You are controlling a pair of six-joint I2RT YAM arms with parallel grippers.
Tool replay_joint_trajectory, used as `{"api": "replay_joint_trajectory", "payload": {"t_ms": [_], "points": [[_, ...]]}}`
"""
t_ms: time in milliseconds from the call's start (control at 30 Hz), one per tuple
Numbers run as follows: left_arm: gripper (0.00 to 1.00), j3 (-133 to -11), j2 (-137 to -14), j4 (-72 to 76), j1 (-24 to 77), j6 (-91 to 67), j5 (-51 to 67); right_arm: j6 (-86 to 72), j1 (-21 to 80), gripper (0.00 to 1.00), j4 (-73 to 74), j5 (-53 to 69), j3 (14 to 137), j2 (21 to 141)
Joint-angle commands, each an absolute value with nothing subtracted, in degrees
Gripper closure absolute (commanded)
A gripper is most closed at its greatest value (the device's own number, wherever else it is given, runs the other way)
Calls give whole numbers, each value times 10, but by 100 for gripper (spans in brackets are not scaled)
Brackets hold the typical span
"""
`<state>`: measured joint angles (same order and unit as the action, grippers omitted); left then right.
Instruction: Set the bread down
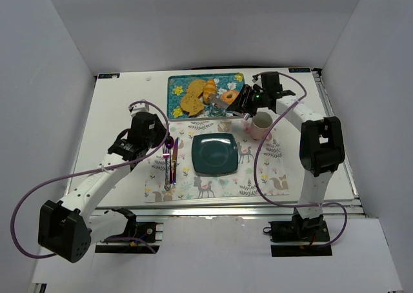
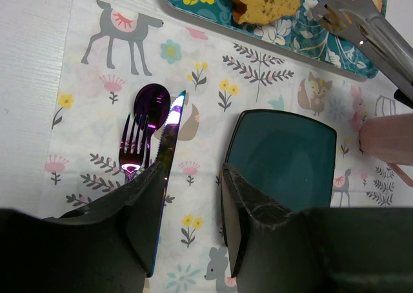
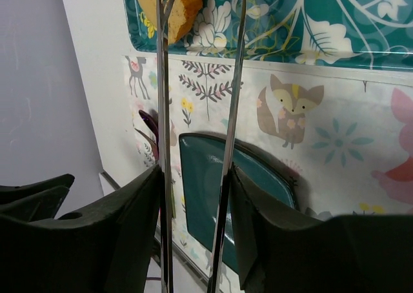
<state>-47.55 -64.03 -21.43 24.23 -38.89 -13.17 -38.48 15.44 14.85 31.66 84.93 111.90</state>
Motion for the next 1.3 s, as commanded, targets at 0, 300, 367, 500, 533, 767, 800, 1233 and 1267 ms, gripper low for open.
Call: {"api": "replay_joint_trajectory", "payload": {"t_ms": [0, 300, 367, 500, 533, 767, 800, 1233, 1267], "points": [[49, -496, -635, -211, 243, -387, -136, -407, 156, 50, 120, 330, 858, 1114], [49, -494, -631, -219, 243, -390, -141, -446, 157, 49, 96, 339, 861, 1144], [49, -495, -633, -218, 243, -391, -140, -460, 158, 48, 88, 345, 864, 1152], [49, -497, -635, -221, 243, -391, -141, -478, 159, 48, 69, 354, 866, 1165], [49, -498, -635, -223, 243, -392, -141, -482, 160, 48, 66, 356, 866, 1166], [49, -505, -639, -228, 243, -394, -142, -515, 160, 48, 41, 376, 871, 1186], [49, -506, -639, -229, 243, -394, -142, -515, 160, 47, 40, 380, 871, 1187], [49, -506, -636, -233, 243, -396, -144, -558, 165, 48, 14, 409, 865, 1184], [49, -503, -635, -231, 243, -397, -144, -560, 164, 48, 12, 411, 864, 1181]]}}
